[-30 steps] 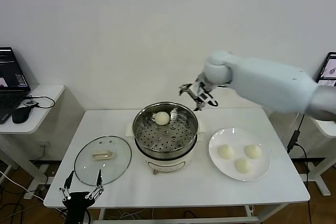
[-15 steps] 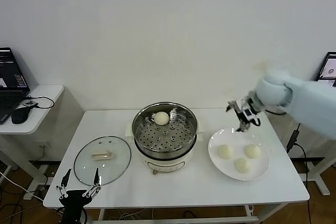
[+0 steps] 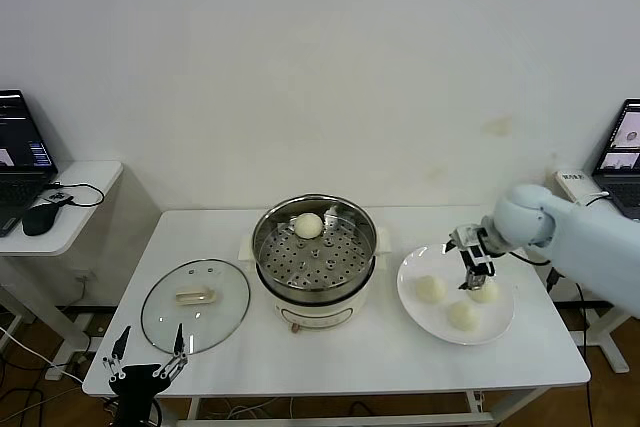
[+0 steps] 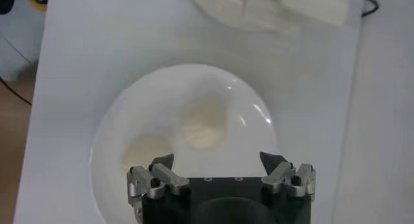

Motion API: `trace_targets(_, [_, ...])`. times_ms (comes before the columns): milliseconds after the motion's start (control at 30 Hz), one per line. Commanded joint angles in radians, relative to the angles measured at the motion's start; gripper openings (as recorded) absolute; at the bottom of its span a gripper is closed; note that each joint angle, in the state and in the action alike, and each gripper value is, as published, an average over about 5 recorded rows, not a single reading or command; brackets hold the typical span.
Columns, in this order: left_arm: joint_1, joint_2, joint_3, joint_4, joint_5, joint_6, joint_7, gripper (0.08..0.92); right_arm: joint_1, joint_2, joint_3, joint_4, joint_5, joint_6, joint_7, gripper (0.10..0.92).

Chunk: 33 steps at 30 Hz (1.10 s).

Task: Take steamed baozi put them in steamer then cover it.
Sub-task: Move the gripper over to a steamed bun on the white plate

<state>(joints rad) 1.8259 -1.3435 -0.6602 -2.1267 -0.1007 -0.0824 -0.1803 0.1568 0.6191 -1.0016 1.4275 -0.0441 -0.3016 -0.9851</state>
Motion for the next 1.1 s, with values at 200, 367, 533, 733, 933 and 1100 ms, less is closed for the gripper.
trace_targets(200, [-0.004, -0.001, -0.003, 0.01, 0.0, 0.003, 0.001, 0.823, -0.174, 0.102, 0.104, -0.13, -0.065, 0.012, 0.003, 0.823])
trace_targets(367, [-0.007, 0.001, -0.006, 0.016, -0.001, 0.003, 0.001, 0.823, -0.199, 0.138, 0.126, -0.169, -0.082, 0.017, 0.013, 0.823])
trace_targets(533, [-0.011, 0.0, -0.007, 0.02, 0.0, 0.003, 0.001, 0.823, -0.213, 0.166, 0.148, -0.199, -0.094, 0.022, 0.024, 0.823])
trace_targets(733, [-0.016, 0.0, -0.007, 0.022, -0.001, 0.003, 0.0, 0.823, -0.212, 0.186, 0.161, -0.223, -0.111, 0.022, 0.033, 0.803])
trace_targets(933, [-0.018, -0.001, -0.006, 0.025, -0.001, 0.002, 0.0, 0.823, -0.211, 0.194, 0.166, -0.236, -0.117, 0.02, 0.038, 0.739])
trace_targets(1100, [-0.019, -0.001, -0.005, 0.023, 0.0, 0.002, -0.001, 0.823, -0.212, 0.2, 0.169, -0.242, -0.119, 0.018, 0.035, 0.691])
